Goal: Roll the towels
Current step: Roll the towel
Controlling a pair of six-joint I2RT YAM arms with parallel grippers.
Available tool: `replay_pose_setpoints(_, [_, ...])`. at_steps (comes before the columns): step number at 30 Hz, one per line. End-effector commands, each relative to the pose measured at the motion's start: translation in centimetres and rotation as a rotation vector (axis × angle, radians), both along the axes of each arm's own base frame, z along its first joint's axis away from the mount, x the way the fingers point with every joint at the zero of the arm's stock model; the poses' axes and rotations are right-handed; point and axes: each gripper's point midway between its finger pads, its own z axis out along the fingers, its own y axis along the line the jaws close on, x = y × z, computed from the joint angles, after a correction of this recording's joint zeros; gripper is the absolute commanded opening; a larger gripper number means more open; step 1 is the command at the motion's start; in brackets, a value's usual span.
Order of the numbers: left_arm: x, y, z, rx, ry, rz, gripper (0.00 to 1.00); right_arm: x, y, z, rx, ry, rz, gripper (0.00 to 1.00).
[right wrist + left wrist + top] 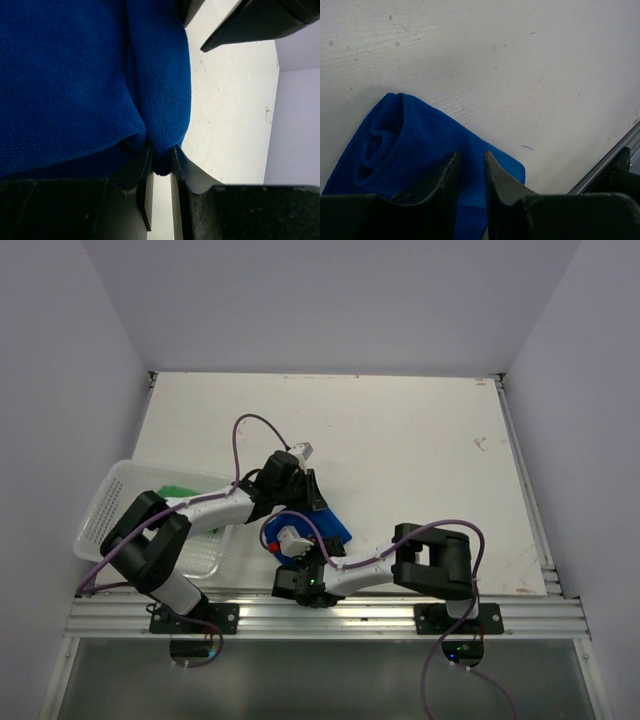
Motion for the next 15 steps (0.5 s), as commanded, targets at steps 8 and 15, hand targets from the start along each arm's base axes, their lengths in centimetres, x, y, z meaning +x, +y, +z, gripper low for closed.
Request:
replay_pose_setpoints(8, [-0.4,0.2,-1.1,-0.019,0.008,0.035,0.28,-0.1,1.0,0.2,0.074,-0.005,-0.011,0.0])
replay_pose_setpoints(15, [-0.5,0.9,-2.6,0.024,0.028,0.056,0.28,-0.1,0.5,1.7,0.252,0.025,-0.039,0.26])
